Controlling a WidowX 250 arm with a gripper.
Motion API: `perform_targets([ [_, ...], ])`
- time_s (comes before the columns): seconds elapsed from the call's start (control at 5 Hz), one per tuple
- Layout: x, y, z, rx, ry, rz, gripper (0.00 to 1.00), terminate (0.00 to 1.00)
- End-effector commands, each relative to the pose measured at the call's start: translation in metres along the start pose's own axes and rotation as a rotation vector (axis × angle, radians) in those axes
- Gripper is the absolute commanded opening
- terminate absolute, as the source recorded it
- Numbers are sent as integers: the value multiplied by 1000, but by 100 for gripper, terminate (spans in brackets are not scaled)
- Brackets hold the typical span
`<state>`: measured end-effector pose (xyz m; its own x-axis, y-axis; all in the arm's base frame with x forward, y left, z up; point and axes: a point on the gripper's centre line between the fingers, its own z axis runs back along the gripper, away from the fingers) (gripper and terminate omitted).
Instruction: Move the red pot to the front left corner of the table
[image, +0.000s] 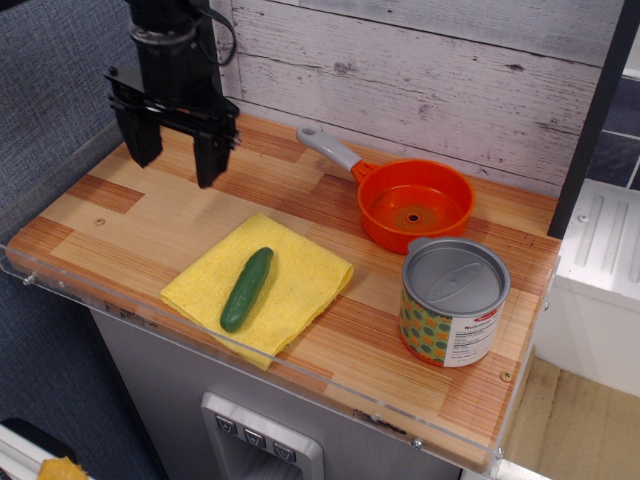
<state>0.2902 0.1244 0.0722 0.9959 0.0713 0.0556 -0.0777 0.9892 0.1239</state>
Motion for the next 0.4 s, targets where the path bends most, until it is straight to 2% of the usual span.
perform_targets([
  [0.0,29,-37,19,-24,-114,-121,100,0],
  [0.2,42,-62,18,-103,-160,-129,100,0],
])
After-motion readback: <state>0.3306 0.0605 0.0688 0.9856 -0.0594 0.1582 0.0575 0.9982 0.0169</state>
